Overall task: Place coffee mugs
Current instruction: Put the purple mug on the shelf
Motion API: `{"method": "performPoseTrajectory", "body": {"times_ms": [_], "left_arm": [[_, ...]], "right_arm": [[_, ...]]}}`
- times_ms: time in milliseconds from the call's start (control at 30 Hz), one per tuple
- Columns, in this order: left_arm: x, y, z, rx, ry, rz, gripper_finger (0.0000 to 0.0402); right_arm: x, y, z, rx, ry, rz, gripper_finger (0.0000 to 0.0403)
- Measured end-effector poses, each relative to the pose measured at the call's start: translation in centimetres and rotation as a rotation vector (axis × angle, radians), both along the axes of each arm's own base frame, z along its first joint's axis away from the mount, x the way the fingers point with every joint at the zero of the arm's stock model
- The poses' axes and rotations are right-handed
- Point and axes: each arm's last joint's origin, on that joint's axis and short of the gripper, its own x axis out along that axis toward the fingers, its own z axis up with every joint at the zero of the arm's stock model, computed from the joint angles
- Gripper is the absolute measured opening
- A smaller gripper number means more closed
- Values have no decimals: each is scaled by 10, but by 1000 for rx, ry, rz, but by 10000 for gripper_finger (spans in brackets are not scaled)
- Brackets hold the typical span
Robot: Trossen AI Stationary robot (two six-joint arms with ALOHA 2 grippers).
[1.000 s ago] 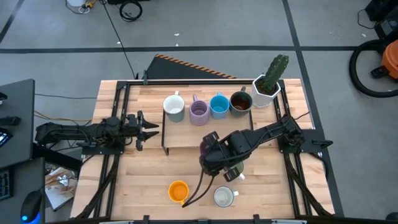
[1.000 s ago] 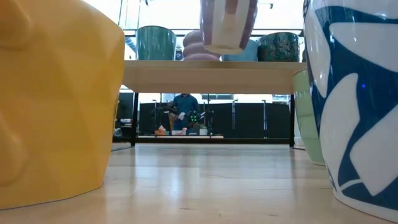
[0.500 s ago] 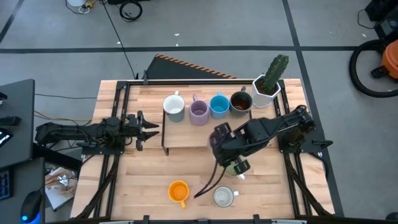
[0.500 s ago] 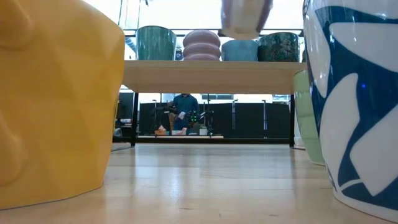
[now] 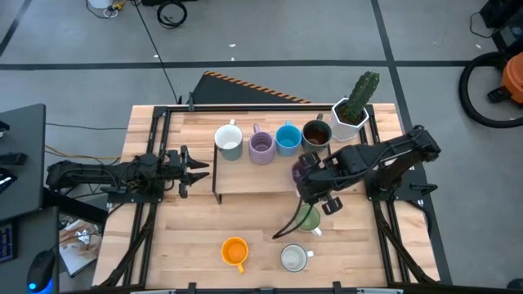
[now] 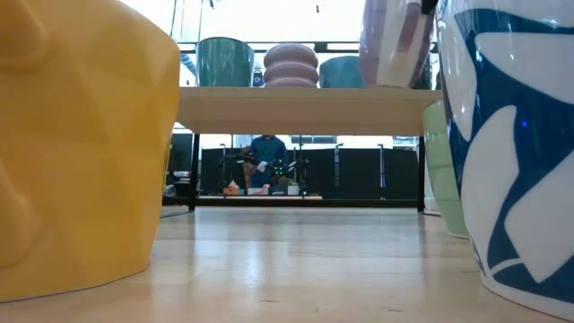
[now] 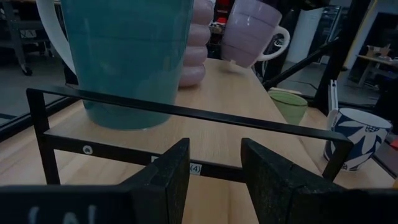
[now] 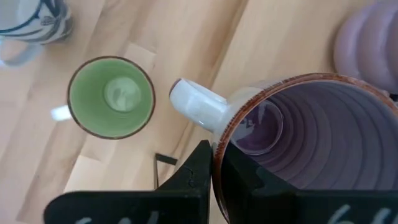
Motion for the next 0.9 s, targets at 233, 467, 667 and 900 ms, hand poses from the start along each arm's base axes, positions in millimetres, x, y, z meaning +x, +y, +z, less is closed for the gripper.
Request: {"method": "performPoseTrajectory", "body": {"times_ms": [233, 467, 667, 900], "left_arm": [[0, 0, 0, 3, 0, 2, 149], [0, 0, 0, 4, 1, 3, 149], [0, 0, 0, 4, 0, 2, 149], [0, 0, 0, 4, 1, 3, 149]], "right_arm": [[-5, -6, -2, 9, 77, 1, 28], [-8, -18, -3, 8, 140, -40, 29], [-6, -24, -3, 41, 148, -61, 30], [-6, -25, -3, 7, 127, -98, 47]]}}
